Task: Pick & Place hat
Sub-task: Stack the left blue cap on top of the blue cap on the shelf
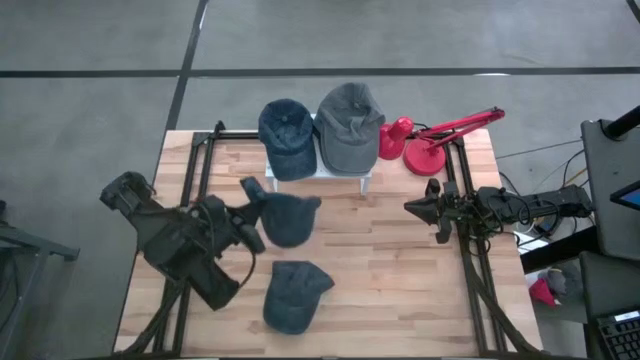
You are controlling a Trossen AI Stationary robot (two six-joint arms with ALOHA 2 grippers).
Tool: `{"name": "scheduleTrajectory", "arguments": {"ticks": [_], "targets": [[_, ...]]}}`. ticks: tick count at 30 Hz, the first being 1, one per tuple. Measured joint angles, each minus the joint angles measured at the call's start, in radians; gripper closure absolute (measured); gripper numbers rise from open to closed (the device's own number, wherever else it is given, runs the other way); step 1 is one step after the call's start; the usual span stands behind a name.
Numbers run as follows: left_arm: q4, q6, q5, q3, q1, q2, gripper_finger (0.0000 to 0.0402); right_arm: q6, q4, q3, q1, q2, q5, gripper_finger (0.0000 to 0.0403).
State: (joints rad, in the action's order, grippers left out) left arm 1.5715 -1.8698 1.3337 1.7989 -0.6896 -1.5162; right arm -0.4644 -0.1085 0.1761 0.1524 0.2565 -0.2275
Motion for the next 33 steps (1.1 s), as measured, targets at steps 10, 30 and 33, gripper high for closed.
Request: {"name": "scheduleTrajectory", "arguments": {"ticks": [10,30,33], "targets": [[-0.024,0.171,0.080,0.147,0.252,0.001,0.0401,0.000,0.000,0.000,0.000,0.000,0.000,0.0364],[-0.500,0.668,-0.283,0.158,0.759,-0.003,0.0401,0.000,-0.003,0.000,0.000,0.000,-0.001,0.0364],[-0.501,0.634,-0.286,0.151,0.777,-0.003,0.0401,0.000,-0.003,0.000,0.000,0.000,-0.001,0.0364]]}}
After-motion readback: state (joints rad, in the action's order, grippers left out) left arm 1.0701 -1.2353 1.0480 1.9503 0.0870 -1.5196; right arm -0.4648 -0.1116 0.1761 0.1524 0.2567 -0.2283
